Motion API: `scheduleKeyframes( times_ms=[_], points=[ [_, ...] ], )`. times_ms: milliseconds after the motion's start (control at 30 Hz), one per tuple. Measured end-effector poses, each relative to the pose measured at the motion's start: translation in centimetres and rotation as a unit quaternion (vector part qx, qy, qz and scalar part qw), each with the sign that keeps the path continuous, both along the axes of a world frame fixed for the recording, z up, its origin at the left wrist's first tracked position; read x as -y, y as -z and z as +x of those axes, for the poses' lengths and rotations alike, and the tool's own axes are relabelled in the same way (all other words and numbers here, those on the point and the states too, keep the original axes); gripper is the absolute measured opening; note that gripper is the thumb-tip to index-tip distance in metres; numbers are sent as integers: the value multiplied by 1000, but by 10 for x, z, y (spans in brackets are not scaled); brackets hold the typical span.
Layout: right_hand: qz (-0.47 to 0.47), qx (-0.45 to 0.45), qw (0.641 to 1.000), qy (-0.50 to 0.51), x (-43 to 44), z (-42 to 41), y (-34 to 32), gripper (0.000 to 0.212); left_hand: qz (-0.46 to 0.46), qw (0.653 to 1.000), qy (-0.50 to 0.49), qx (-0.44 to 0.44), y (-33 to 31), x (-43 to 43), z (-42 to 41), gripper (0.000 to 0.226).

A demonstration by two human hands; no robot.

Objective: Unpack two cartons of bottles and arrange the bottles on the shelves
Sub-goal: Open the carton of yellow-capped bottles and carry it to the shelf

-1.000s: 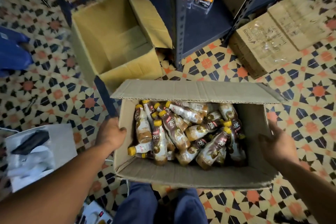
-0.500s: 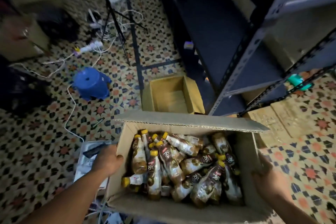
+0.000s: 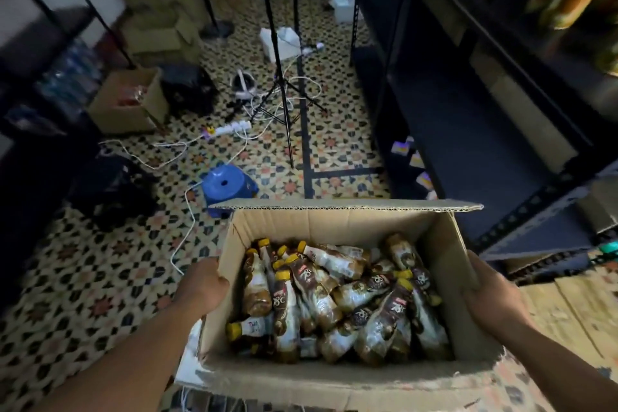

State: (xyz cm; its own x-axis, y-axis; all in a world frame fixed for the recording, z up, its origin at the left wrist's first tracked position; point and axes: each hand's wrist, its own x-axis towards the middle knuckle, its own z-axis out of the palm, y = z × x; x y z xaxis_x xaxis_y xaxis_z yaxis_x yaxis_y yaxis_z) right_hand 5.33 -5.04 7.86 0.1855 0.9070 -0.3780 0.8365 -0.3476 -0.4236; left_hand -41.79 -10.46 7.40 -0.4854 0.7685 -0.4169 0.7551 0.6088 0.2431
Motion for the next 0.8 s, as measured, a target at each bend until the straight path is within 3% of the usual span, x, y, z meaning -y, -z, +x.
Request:
scheduleKeyframes(
  times_ms=[100, 267, 800],
  points=[
    [10, 0, 1000, -18, -30, -23, -2, 64, 2, 999, -21, 27, -1, -24, -21, 11],
    [17, 13, 1000, -17, -89, -46, -2, 73, 9, 997, -52, 57, -1, -68, -41, 14],
    [-3, 21, 998, -60, -313, -84, 13, 72, -22, 995, -96, 23, 23, -236, -68, 22]
  ],
)
